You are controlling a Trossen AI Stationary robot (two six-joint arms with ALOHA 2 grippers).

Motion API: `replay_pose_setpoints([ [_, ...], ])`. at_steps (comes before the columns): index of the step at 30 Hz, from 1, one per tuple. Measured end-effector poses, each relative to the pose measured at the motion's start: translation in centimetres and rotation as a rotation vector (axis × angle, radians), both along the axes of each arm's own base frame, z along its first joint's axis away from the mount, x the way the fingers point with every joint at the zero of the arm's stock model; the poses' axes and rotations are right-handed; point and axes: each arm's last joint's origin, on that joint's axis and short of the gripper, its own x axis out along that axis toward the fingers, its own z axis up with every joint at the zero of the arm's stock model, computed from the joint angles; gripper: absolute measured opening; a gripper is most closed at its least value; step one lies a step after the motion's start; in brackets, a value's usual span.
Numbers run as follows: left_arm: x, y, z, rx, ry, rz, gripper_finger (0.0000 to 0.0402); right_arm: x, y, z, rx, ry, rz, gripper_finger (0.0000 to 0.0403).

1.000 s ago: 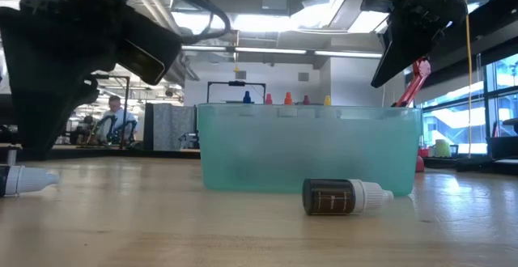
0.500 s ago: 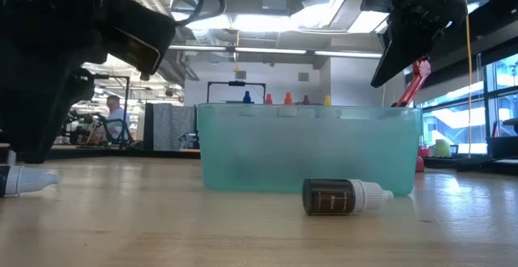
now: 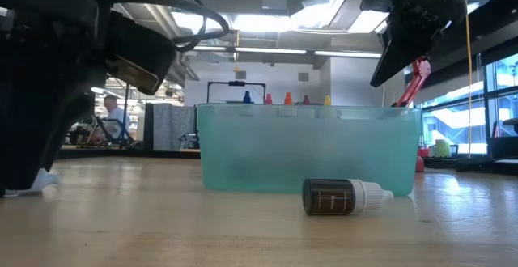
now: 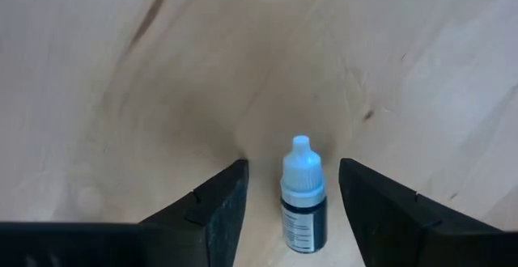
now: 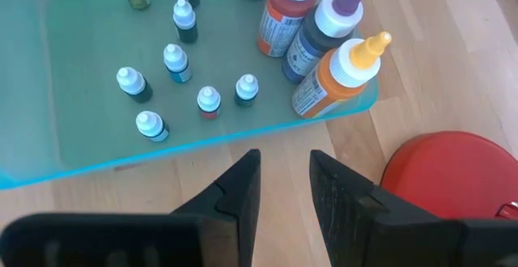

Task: Pick & Place food coloring
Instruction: Put the small violet food coloring bottle into the green bin

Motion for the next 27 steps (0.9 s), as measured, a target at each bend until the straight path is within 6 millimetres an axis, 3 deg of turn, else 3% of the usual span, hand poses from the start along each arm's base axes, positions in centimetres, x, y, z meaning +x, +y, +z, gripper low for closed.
replay_pose_setpoints([
  [5,-0.1,0.1,0.0,0.02,0.006,0.001,0.016,0.0,0.0,0.0,-0.008,-0.003,-0.005,0.011],
  [15,-0.3,-0.1,0.4,0.082,-0.013,-0.048,0.0046,0.0,0.0,0.0,-0.009,-0.002,-0.004,0.011],
  [20,-0.6,-0.5,2.2,0.205,-0.121,-0.074,0.0046,0.0,0.0,0.0,-0.01,-0.001,-0.002,0.011],
  [27,-1.9,-2.2,5.4,0.556,-0.505,-0.014,0.0053,0.0,0.0,0.0,-0.007,-0.003,-0.006,0.011],
])
